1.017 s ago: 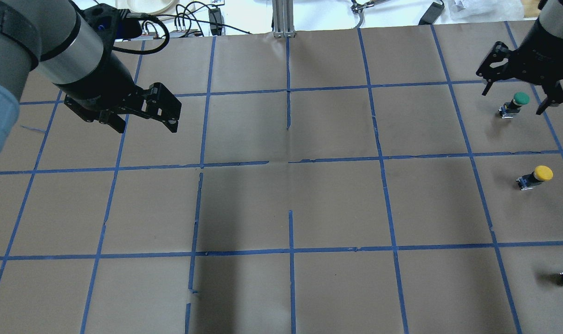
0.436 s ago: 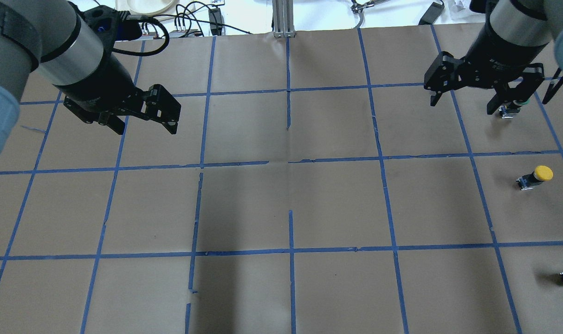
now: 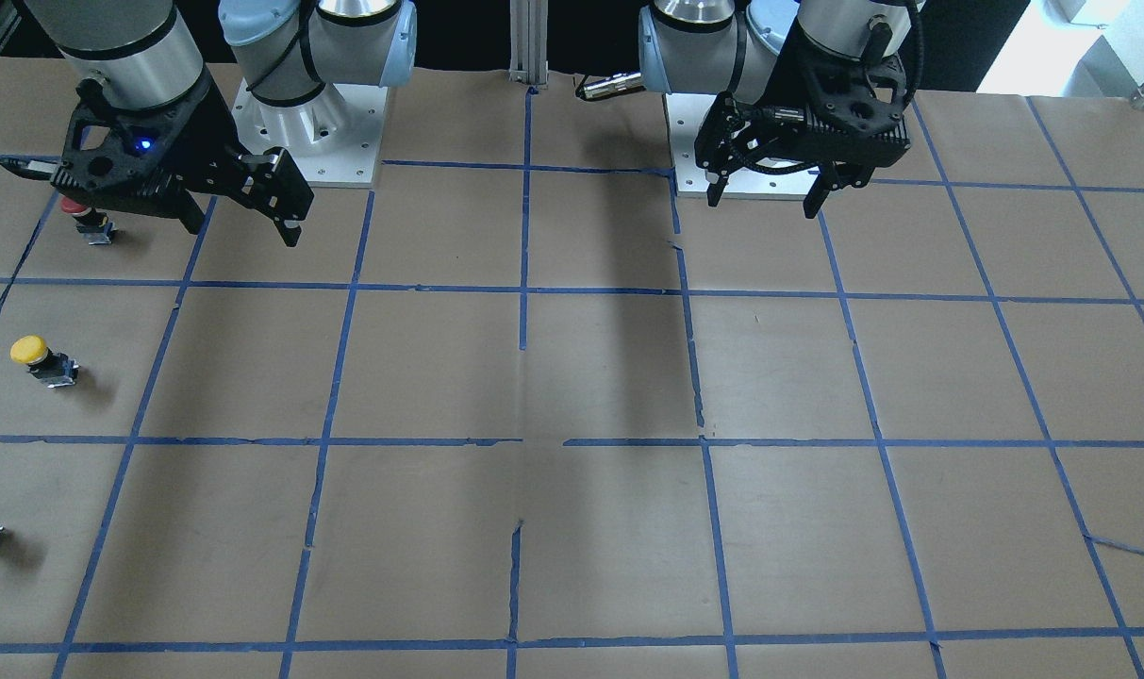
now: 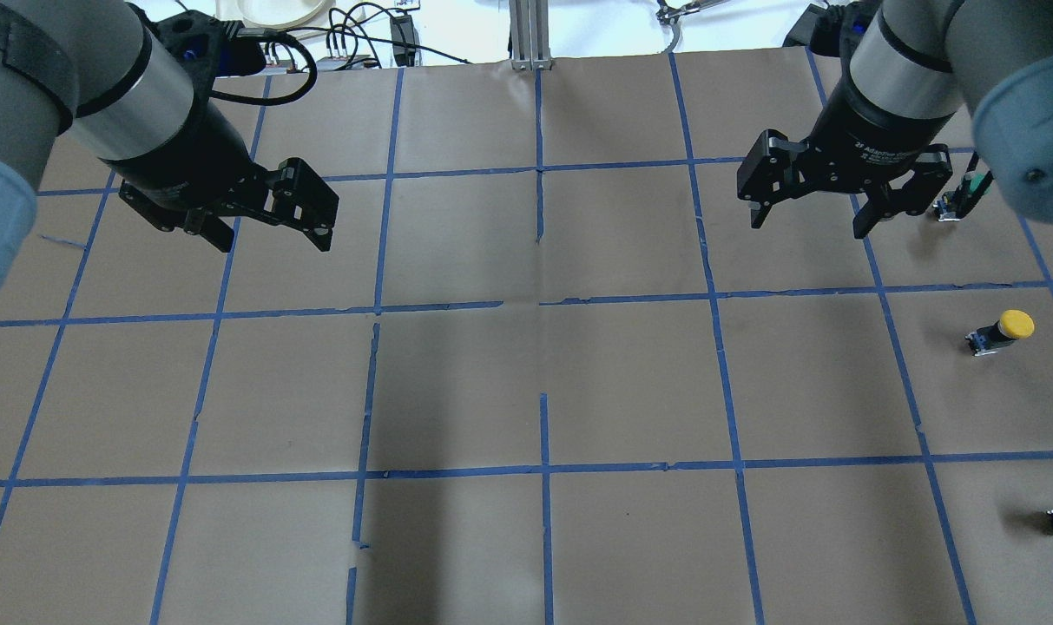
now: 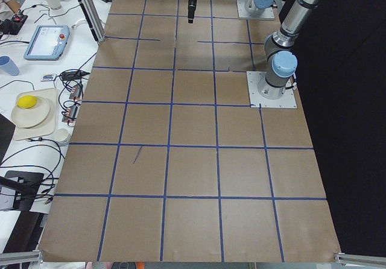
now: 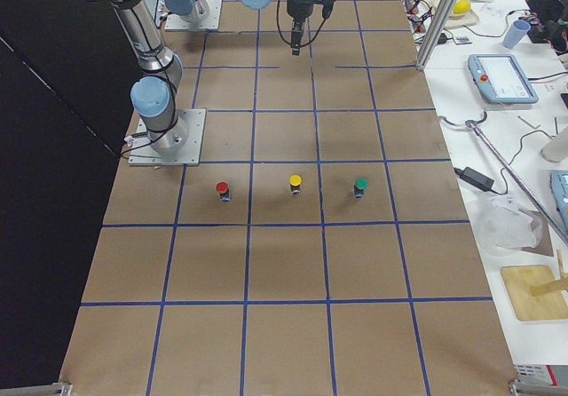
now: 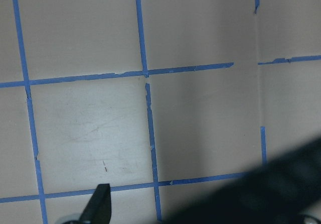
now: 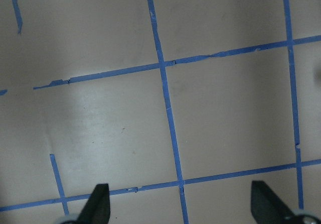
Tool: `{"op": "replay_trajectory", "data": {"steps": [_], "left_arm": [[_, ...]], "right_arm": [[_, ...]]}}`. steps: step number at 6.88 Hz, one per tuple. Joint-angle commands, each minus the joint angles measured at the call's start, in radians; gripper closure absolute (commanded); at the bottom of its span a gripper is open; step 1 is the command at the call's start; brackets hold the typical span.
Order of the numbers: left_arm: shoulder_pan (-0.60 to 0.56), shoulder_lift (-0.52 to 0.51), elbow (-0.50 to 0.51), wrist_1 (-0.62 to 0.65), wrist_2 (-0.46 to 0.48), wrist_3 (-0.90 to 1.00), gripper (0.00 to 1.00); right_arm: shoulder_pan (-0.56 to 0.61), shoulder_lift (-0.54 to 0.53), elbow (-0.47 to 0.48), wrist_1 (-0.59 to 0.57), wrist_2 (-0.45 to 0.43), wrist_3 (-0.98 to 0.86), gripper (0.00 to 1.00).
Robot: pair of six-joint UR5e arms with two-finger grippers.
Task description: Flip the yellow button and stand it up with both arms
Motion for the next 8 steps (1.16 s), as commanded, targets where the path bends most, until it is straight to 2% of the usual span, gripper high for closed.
{"op": "replay_trajectory", "data": {"steps": [1, 8], "left_arm": [[0.000, 0.000, 0.000, 0.000, -0.001, 0.000, 0.00], [0.002, 0.000, 0.001, 0.000, -0.001, 0.000, 0.00]], "right_arm": [[0.006, -0.016, 0.017, 0.018, -0.009, -0.006, 0.00], [-0.006, -0.017, 0.003, 0.033, -0.021, -0.008, 0.00]]}}
